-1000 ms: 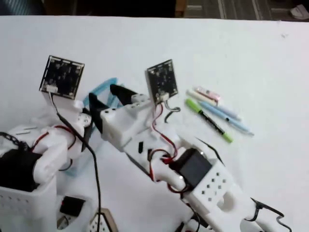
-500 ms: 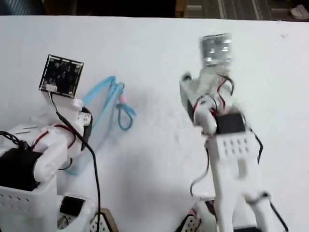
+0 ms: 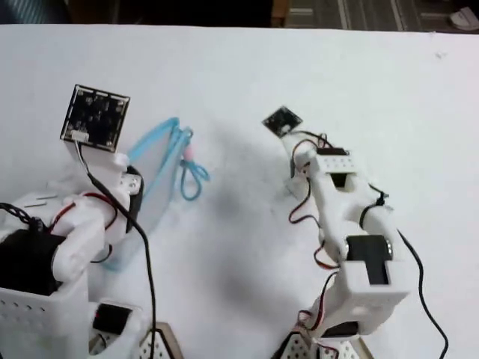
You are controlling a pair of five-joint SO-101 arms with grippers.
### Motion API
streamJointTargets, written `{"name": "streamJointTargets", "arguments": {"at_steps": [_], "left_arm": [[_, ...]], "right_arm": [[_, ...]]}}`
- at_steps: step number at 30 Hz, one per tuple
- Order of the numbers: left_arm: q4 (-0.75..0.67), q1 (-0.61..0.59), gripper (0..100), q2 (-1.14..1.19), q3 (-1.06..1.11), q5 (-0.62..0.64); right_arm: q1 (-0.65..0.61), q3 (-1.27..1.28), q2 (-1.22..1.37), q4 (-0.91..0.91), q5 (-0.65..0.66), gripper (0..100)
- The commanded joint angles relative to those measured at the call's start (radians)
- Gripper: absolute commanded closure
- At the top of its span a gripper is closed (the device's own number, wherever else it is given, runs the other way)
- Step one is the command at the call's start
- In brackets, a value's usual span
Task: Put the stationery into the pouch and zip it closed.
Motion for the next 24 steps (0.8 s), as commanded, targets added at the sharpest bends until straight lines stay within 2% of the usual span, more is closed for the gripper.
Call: {"name": "streamJointTargets", "arguments": {"at_steps": [1, 3, 6, 10, 14, 19, 21, 24], "left_arm": [[-0.015, -0.002, 98, -0.001, 0.002, 0.011], [-0.015, -0.002, 98, -0.001, 0.002, 0.011], [-0.015, -0.002, 98, -0.001, 0.002, 0.011], [-0.015, -0.002, 98, -0.001, 0.002, 0.011], [-0.015, -0.002, 98, -0.001, 0.002, 0.011], [-0.015, -0.002, 98, -0.002, 0.002, 0.011], [-0.015, -0.002, 98, -0.004, 0.002, 0.011], [-0.014, -0.001, 98, -0.004, 0.002, 0.009]], "right_arm": [[0.012, -0.103, 0.077, 0.024, 0.011, 87.6], [0.007, -0.126, 0.091, 0.064, 0.009, 89.9], [-0.012, -0.126, 0.091, 0.081, 0.009, 99.0], [-0.018, -0.127, 0.053, 0.119, -0.002, 98.4], [-0.027, -0.124, -0.082, 0.176, -0.071, 98.2], [-0.047, -0.138, -0.251, 0.197, -0.066, 97.9], [-0.033, -0.175, -0.28, 0.191, -0.066, 92.7], [0.007, -0.232, -0.26, 0.205, -0.074, 71.8]]}}
